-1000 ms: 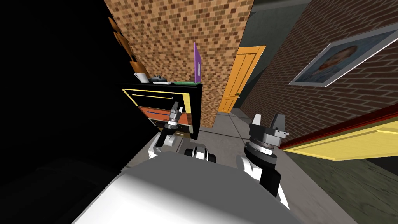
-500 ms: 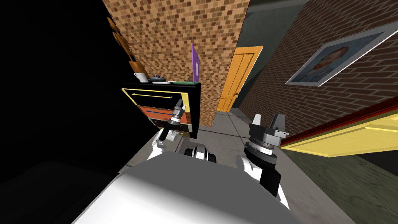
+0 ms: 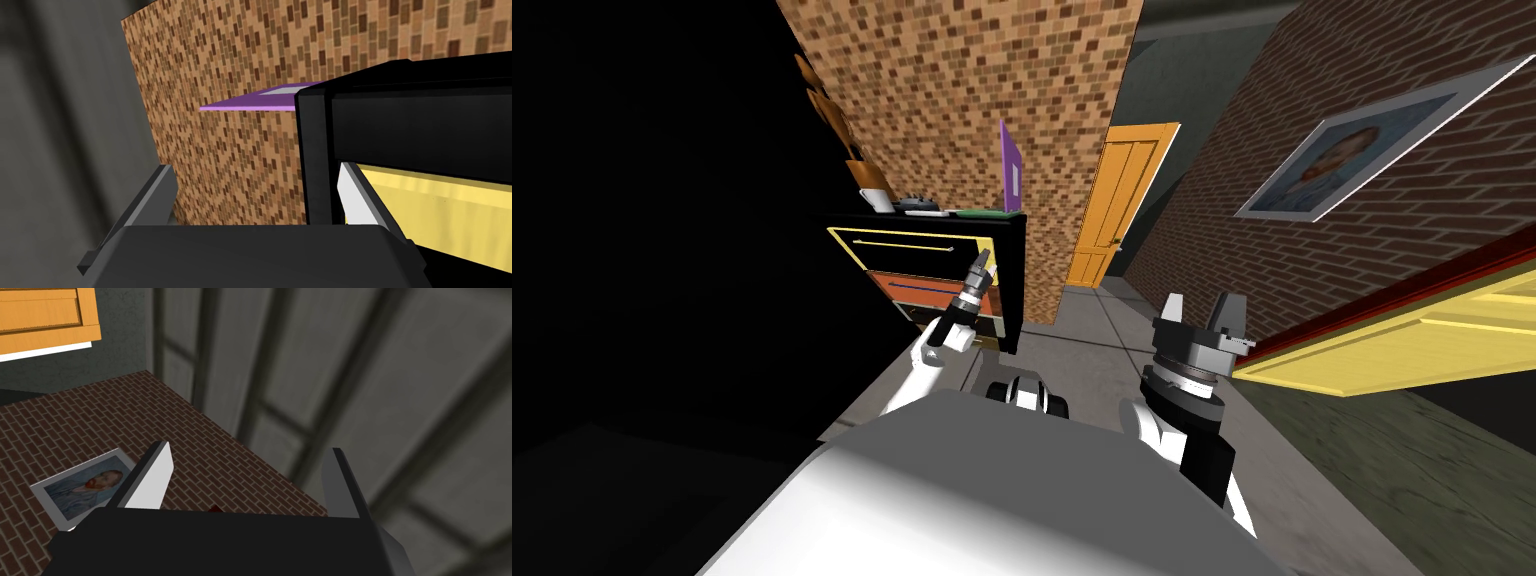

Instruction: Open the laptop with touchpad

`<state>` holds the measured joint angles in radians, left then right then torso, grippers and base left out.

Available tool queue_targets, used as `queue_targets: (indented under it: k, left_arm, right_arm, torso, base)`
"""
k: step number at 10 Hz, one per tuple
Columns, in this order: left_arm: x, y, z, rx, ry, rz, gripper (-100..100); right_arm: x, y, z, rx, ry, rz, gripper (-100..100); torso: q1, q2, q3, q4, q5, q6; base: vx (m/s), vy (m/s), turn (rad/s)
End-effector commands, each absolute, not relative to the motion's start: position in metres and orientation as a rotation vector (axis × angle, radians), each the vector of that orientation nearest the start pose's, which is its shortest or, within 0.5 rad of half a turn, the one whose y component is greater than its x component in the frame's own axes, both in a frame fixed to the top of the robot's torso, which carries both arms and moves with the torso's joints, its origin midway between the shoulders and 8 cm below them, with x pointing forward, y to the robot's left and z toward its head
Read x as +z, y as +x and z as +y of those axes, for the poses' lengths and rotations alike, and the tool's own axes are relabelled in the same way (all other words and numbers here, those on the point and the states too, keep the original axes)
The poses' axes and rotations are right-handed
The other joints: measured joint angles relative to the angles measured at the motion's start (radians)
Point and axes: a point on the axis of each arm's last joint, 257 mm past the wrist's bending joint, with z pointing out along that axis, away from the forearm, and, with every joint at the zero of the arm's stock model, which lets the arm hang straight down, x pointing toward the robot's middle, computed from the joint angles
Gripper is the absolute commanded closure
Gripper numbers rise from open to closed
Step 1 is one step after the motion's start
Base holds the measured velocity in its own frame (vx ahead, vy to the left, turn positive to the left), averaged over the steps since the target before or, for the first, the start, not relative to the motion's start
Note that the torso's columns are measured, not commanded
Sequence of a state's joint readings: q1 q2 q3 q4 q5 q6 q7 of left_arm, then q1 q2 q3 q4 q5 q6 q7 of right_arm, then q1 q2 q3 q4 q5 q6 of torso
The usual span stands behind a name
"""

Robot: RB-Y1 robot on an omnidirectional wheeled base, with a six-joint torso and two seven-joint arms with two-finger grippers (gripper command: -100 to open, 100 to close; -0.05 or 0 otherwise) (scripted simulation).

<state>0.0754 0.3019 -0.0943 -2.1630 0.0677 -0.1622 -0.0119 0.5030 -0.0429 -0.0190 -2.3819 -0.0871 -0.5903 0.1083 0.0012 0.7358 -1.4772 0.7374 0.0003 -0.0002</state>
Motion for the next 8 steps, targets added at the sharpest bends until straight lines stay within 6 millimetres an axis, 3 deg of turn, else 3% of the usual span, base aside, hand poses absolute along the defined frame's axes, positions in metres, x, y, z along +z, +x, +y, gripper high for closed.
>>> queue_targets:
  k: [1,2,3,4,6,7,8]
  left_arm:
    - [0.062,0.461,0.176,-1.449,-0.464,0.955,-100]
    - [0.055,0.475,0.17,-1.439,-0.473,1.008,-100]
    - [0.067,0.475,0.166,-1.45,-0.449,0.991,-100]
    - [0.057,0.489,0.162,-1.432,-0.463,1.05,-100]
    - [0.076,0.489,0.155,-1.448,-0.428,1.024,-100]
    - [0.071,0.504,0.15,-1.43,-0.432,1.076,-100]
    - [0.084,0.503,0.146,-1.439,-0.41,1.061,-100]
  right_arm:
    - [0.083,0.302,-0.282,1.278,0.49,0.484,0]
    - [0.083,0.302,-0.282,1.278,0.49,0.484,0]
    - [0.083,0.302,-0.282,1.278,0.49,0.484,0]
    - [0.083,0.302,-0.282,1.278,0.49,0.484,0]
    - [0.083,0.302,-0.282,1.278,0.49,0.484,0]
    - [0.083,0.302,-0.282,1.278,0.49,0.484,0]
    - [0.083,0.302,-0.282,1.278,0.49,0.484,0]
  torso:
    - [-0.002,0.001,0.0,0.0,0.0,0.0]
    - [-0.002,0.002,0.001,0.001,-0.001,0.0]
    - [-0.002,0.003,0.002,0.001,-0.001,0.0]
    - [-0.002,0.003,0.002,0.001,-0.001,0.0]
    - [-0.001,0.002,0.001,0.001,0.0,0.0]
    - [0.001,0.0,0.0,0.0,0.0,0.0]
    - [-0.001,0.001,0.0,0.0,0.0,0.0]
  base:
    - [-0.037,-0.039,-0.015]
    - [-0.055,-0.052,-0.029]
    - [-0.056,-0.054,-0.011]
    - [-0.061,-0.061,-0.026]
    - [-0.031,-0.032,-0.006]
    - [-0.03,-0.029,-0.025]
    - [-0.034,-0.034,-0.017]
